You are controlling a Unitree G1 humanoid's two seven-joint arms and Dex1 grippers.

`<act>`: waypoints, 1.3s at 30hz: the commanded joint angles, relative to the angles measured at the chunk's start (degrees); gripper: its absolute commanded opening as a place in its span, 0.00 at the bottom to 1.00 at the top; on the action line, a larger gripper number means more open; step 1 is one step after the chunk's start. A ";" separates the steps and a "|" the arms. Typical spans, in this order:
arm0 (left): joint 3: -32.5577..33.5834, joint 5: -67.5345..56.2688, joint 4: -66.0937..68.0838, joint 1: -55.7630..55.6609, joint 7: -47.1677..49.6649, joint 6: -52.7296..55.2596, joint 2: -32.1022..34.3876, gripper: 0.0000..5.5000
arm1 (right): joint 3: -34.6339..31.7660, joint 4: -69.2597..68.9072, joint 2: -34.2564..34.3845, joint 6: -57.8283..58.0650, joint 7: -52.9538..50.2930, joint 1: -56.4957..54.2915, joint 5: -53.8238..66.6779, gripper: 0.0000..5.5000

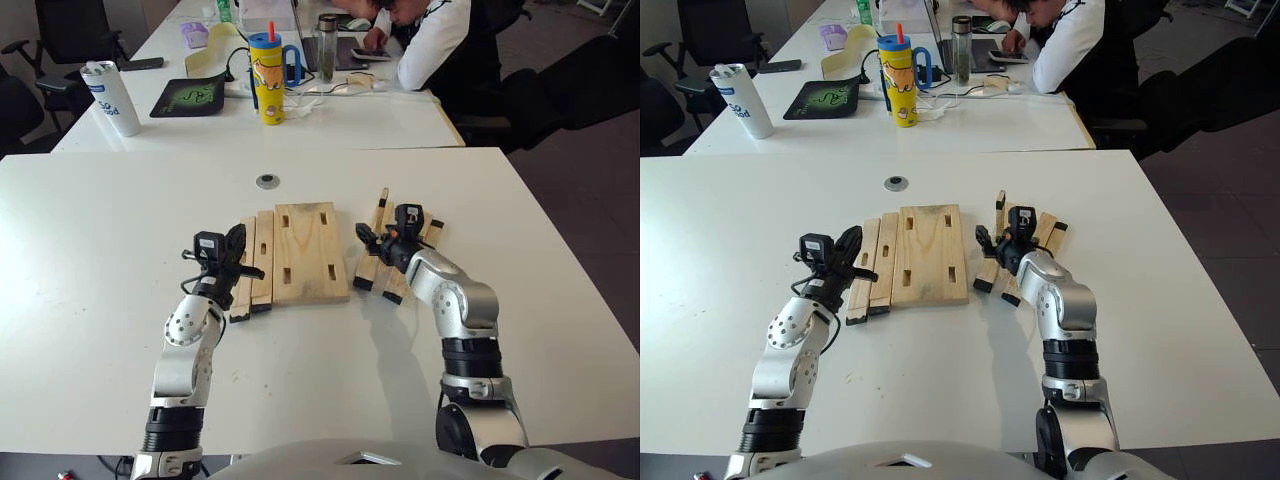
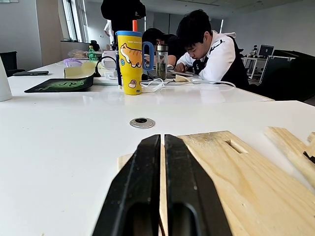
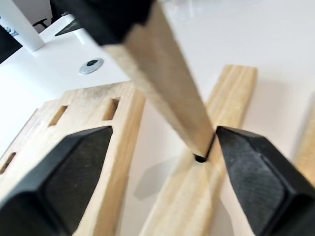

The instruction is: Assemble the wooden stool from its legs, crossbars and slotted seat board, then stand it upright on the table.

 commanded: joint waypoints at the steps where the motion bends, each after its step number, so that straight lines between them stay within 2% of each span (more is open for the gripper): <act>1: -0.79 0.99 1.39 -1.37 1.20 -1.68 -1.67 0.03 | 3.58 3.31 -0.81 4.62 -1.61 -3.32 -3.29 0.71; 9: -0.94 1.30 1.90 -1.87 2.05 -2.78 -2.47 0.03 | 4.92 3.43 -3.22 2.36 -1.28 -5.10 -7.27 0.71; 18: -1.16 1.30 2.12 -2.80 1.66 -2.47 -2.28 0.03 | 2.47 4.79 -0.10 11.83 -3.93 -6.31 -6.73 0.71; 30: -1.29 1.15 2.78 -3.53 1.74 -3.21 -2.95 0.03 | 1.38 10.51 0.62 14.36 -7.28 -8.18 -9.89 0.71; 39: -0.93 0.98 3.51 -4.39 0.97 -3.35 -2.47 0.03 | 2.28 9.04 -0.53 12.60 -5.92 -8.27 -11.06 0.45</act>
